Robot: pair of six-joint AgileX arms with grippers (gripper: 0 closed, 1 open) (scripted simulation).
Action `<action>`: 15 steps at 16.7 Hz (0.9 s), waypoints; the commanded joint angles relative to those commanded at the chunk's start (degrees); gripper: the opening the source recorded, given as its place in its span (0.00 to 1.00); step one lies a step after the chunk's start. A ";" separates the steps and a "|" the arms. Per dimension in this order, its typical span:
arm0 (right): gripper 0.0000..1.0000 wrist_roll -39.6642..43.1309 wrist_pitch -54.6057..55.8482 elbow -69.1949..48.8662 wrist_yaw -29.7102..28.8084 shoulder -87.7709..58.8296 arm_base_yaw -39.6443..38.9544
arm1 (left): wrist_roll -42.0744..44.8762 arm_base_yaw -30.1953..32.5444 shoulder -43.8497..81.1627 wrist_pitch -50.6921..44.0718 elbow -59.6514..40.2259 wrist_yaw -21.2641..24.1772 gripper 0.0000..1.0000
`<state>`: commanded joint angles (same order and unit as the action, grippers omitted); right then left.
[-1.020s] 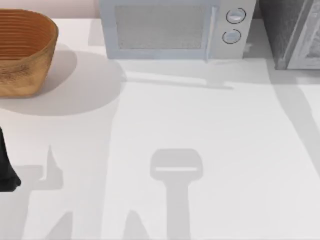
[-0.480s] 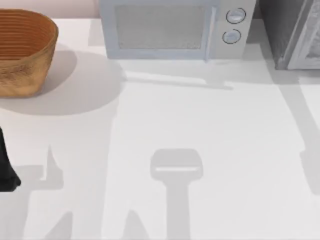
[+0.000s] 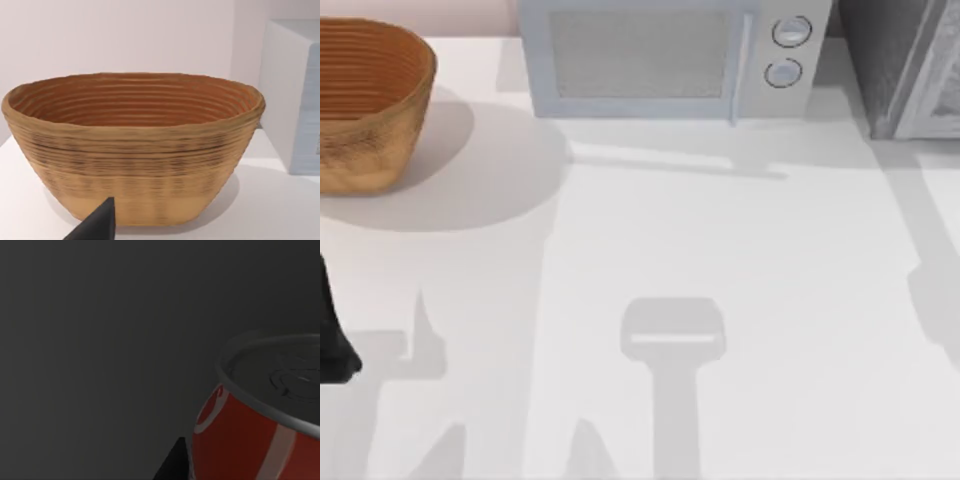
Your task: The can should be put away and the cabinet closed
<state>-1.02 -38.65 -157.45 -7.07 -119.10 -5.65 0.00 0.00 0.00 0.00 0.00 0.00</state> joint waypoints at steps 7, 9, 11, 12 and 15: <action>0.15 0.01 -0.16 -0.72 0.06 -0.50 0.06 | 0.00 0.00 0.00 0.00 0.00 0.00 1.00; 0.30 0.01 -0.16 -0.72 0.06 -0.50 0.06 | 0.00 0.00 0.00 0.00 0.00 0.00 1.00; 0.45 0.01 -0.16 -0.72 0.06 -0.50 0.06 | 0.00 0.00 0.00 0.00 0.00 0.00 1.00; 0.53 0.01 -0.16 -0.72 0.06 -0.50 0.06 | 0.00 0.00 0.00 0.00 0.00 0.00 1.00; 0.75 0.01 -0.16 -0.72 0.06 -0.50 0.06 | 0.00 0.00 0.00 0.00 0.00 0.00 1.00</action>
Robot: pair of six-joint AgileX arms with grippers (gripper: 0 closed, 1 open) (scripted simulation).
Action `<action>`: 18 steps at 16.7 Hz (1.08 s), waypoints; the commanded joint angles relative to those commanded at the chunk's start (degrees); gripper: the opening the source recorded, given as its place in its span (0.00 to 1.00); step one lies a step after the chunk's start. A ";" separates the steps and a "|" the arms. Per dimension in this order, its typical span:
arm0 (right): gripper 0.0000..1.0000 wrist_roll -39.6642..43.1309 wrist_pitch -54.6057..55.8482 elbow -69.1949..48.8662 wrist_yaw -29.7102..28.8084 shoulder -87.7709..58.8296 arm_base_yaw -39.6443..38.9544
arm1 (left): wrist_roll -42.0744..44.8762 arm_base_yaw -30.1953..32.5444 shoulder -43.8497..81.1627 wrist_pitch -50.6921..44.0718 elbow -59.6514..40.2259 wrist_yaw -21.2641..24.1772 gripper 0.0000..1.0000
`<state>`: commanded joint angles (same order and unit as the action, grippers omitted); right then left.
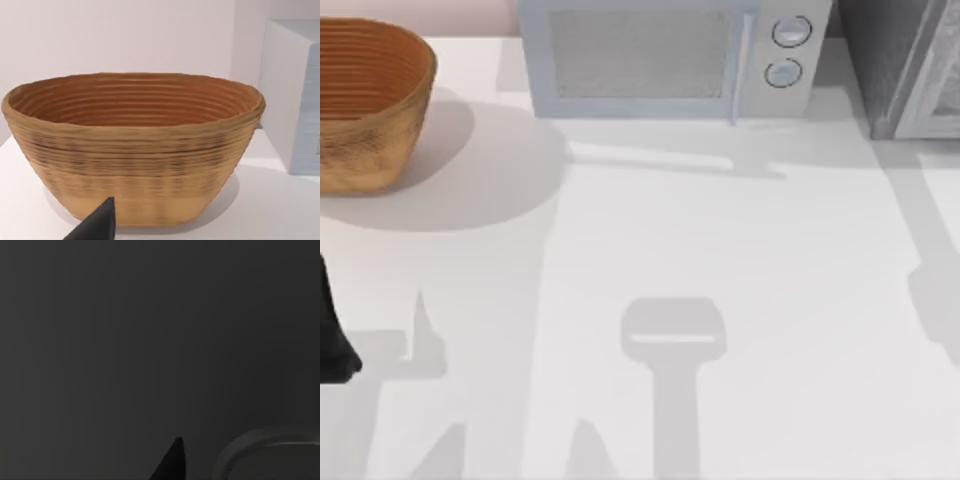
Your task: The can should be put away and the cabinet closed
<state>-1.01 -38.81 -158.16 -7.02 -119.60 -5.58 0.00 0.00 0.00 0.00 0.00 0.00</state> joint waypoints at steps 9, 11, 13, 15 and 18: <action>1.00 0.00 0.00 0.00 0.00 0.00 0.00 | 0.00 0.00 0.00 0.00 0.00 0.00 1.00; 1.00 0.00 0.00 0.00 0.00 0.00 0.00 | 0.00 0.00 0.00 0.00 0.00 0.00 1.00; 1.00 0.00 0.00 0.02 0.00 0.00 -0.13 | 0.00 0.00 0.00 0.00 0.00 0.00 1.00; 1.00 0.19 0.81 1.74 0.32 1.62 -0.04 | 0.00 0.00 0.00 0.00 0.00 0.00 1.00; 1.00 0.86 3.86 8.80 1.42 8.29 0.30 | 0.00 0.00 0.00 0.00 0.00 0.00 1.00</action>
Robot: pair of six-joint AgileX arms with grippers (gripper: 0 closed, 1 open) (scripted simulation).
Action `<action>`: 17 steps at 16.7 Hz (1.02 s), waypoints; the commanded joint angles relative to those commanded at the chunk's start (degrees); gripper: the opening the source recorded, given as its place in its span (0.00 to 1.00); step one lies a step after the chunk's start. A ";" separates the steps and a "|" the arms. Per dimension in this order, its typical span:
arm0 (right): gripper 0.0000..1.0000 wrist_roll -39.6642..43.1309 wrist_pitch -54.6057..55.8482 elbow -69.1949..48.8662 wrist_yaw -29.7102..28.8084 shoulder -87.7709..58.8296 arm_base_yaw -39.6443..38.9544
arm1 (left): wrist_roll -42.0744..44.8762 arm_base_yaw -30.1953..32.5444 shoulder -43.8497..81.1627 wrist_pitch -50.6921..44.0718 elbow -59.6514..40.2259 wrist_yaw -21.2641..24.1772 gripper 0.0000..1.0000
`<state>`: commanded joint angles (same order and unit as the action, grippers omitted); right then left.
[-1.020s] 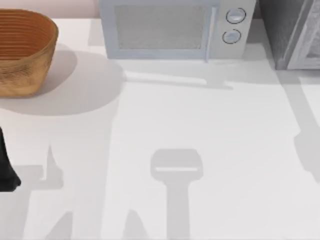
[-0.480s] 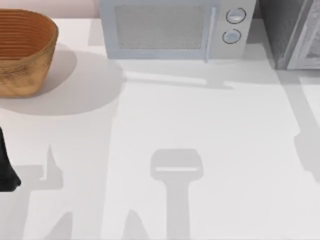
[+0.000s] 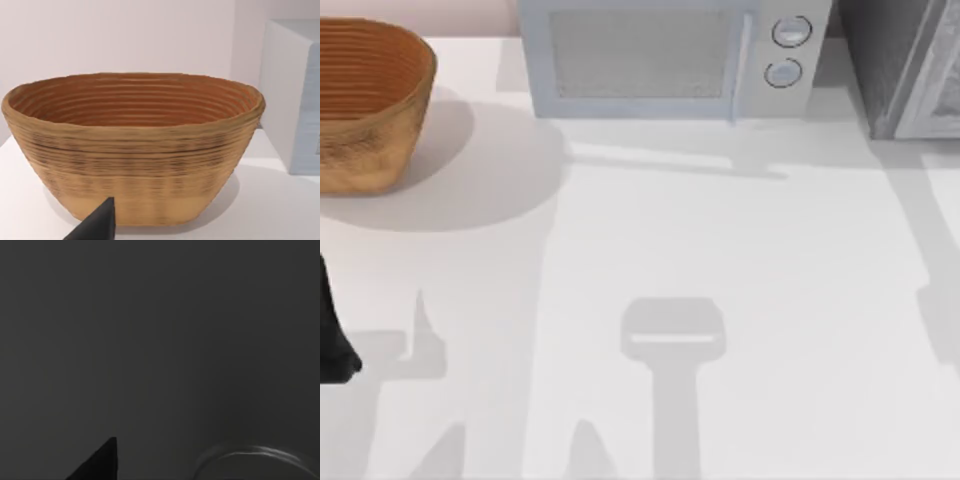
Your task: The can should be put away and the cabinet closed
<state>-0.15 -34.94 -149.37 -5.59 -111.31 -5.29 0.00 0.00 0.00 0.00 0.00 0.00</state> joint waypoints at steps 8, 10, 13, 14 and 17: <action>1.00 2.12 13.96 44.81 4.19 37.28 1.72 | 0.00 0.00 0.00 0.00 0.00 0.00 1.00; 1.00 2.41 17.75 61.06 5.05 48.56 2.25 | 0.00 0.00 0.00 0.00 0.00 0.00 1.00; 1.00 2.50 23.10 86.32 5.97 65.19 3.06 | 0.00 0.00 0.00 0.00 0.00 0.00 1.00; 1.00 2.44 24.71 94.40 6.16 70.54 3.32 | 0.00 0.00 0.00 0.00 0.00 0.00 1.00; 1.00 2.04 28.89 115.86 6.42 85.44 4.05 | 0.00 0.00 0.00 0.00 0.00 0.00 1.00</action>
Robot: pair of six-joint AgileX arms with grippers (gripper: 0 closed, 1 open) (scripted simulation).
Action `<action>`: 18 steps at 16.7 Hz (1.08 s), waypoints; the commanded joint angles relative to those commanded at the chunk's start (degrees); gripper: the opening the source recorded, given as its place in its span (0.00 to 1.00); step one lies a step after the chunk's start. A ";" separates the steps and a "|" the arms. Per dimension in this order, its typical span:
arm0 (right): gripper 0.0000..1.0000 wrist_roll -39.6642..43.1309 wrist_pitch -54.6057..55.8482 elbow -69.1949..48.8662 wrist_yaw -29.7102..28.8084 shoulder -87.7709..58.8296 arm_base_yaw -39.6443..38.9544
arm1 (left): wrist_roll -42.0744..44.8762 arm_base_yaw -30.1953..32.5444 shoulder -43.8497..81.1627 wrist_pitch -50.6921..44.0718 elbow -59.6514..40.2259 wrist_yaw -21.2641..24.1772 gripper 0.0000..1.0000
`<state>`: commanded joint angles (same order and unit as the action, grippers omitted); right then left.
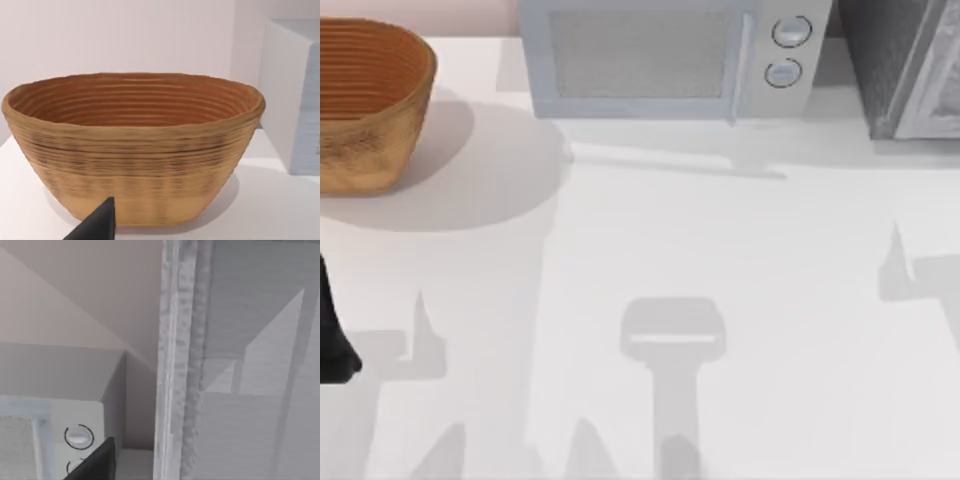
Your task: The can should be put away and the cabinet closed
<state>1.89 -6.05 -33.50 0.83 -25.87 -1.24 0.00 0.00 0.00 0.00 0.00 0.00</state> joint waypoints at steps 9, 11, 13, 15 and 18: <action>1.00 -1.82 5.96 32.82 -0.78 25.35 1.21 | 0.00 0.00 0.00 0.00 0.00 0.00 1.00; 1.00 -1.89 6.05 33.51 -0.83 25.87 1.24 | 0.00 0.00 0.00 0.00 0.00 0.00 1.00; 1.00 -1.89 6.05 33.51 -0.83 25.87 1.24 | 0.00 0.00 0.00 0.00 0.00 0.00 1.00; 1.00 -1.85 5.98 33.46 -0.79 25.62 1.07 | 0.00 0.00 0.00 0.00 0.00 0.00 1.00; 1.00 -1.90 7.81 32.91 0.78 23.71 2.67 | 0.00 0.00 0.00 0.00 0.00 0.00 1.00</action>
<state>-0.01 1.76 -0.59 1.61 -2.16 1.44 0.00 0.00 0.00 0.00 0.00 0.00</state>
